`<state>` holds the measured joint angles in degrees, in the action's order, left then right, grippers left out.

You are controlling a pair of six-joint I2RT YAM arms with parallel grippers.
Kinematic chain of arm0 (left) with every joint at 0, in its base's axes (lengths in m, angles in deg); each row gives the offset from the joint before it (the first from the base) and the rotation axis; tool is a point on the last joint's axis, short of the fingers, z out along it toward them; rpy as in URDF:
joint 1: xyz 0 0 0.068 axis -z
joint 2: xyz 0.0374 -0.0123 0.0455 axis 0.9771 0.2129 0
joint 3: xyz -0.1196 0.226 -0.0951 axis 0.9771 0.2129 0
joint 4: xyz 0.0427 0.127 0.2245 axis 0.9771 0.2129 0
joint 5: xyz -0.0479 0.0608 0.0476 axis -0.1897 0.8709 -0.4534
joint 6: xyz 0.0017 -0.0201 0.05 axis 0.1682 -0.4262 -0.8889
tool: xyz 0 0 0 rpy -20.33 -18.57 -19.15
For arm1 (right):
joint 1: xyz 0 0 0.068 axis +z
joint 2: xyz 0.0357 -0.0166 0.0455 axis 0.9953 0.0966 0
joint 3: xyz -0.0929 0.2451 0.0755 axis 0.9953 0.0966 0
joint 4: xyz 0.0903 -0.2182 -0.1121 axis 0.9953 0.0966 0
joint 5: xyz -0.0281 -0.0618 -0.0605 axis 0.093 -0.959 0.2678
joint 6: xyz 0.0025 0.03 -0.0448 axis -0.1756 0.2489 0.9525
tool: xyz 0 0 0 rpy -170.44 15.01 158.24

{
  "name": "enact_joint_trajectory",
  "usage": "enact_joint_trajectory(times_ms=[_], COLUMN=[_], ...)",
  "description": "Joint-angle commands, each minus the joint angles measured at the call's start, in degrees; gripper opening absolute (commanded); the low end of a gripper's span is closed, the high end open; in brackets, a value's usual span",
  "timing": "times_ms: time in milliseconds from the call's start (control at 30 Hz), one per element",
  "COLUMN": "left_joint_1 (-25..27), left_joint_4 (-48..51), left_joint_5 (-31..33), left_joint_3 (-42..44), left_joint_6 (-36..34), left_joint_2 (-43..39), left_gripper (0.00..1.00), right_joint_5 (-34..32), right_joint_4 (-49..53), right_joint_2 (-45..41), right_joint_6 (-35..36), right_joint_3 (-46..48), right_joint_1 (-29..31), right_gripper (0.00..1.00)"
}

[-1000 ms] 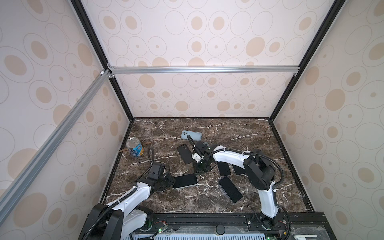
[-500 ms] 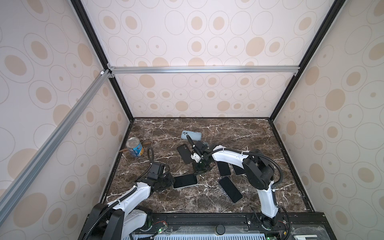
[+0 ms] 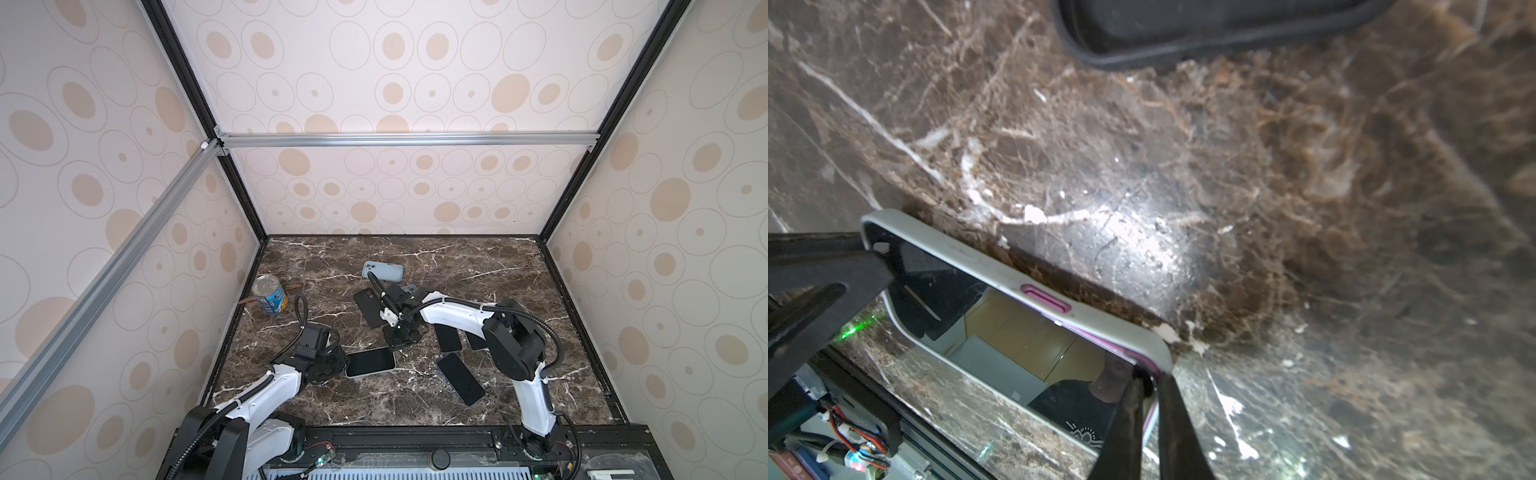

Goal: Put the phone into the phone case

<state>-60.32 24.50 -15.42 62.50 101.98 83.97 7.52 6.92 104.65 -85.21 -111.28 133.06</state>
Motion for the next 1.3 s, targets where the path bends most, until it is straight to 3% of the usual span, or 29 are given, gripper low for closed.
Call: enact_joint_trajectory(times_ms=[0,433,767,967,1267], left_joint_1=[-0.1,-0.2,-0.1,-0.1,-0.3], left_joint_4=[0.2,-0.1,0.1,1.5,3.2], left_joint_5=[0.3,0.2,0.1,1.2,3.8], left_joint_3=[0.4,0.3,-0.1,-1.9,-4.1], left_joint_6=[-1.2,-1.3,-1.0,-1.0,-0.7], left_joint_2=[0.6,0.7,-0.2,-1.8,-4.4], left_gripper=[0.21,0.21,0.21,0.21,0.21], right_joint_5=[-5.8,-22.1,-29.6,-31.9,-29.5], right_joint_4=[5.2,10.7,8.7,6.9,6.3], right_joint_2=[9.3,11.7,8.9,4.4,0.0], right_joint_6=[1.0,5.0,8.1,10.5,13.2], right_joint_3=[3.8,-0.9,-1.4,-1.8,-5.4], right_joint_1=[2.7,10.5,13.8,13.9,12.6], right_gripper=[0.12,0.12,0.18,0.23,0.25])
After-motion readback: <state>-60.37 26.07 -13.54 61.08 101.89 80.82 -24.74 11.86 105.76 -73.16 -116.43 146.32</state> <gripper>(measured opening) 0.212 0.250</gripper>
